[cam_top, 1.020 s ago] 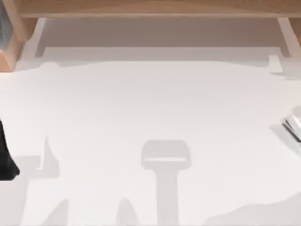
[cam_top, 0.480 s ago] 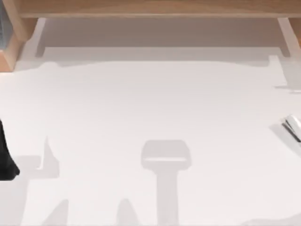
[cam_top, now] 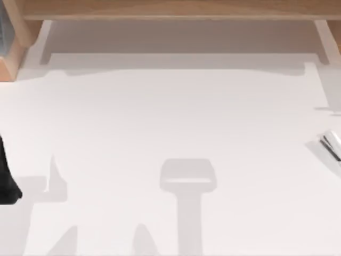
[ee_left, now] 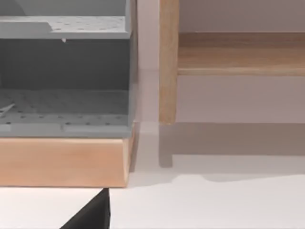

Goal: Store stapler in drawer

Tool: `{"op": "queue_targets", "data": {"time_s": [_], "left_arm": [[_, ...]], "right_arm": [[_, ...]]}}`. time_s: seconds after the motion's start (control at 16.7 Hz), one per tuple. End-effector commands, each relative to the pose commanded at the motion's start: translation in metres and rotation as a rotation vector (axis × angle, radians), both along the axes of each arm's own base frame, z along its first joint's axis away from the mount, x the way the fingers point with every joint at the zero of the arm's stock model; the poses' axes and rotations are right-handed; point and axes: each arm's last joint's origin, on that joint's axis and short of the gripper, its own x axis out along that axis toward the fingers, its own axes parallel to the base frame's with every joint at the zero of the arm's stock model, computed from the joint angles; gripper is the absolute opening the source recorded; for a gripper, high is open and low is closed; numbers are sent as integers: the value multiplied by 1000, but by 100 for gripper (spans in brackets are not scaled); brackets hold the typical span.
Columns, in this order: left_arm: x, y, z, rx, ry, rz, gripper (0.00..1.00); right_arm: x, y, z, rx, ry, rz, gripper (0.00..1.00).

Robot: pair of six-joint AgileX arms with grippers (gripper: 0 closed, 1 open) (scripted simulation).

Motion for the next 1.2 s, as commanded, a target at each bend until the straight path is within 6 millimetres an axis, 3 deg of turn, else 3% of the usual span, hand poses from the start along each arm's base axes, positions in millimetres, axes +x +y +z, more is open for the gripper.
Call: {"op": "queue_targets", "data": {"time_s": [0.18, 0.54, 0.84, 1.2], "left_arm": [[0, 0, 0, 0, 0, 0, 100], [0, 0, 0, 0, 0, 0, 100], [0, 0, 0, 0, 0, 0, 100], [0, 0, 0, 0, 0, 0, 100]], "right_arm": [[-10, -1, 0, -2, -2, -3, 0], [-58, 0, 0, 0, 0, 0, 0], [-63, 1, 0, 0, 0, 0, 0], [-63, 1, 0, 0, 0, 0, 45]]}}
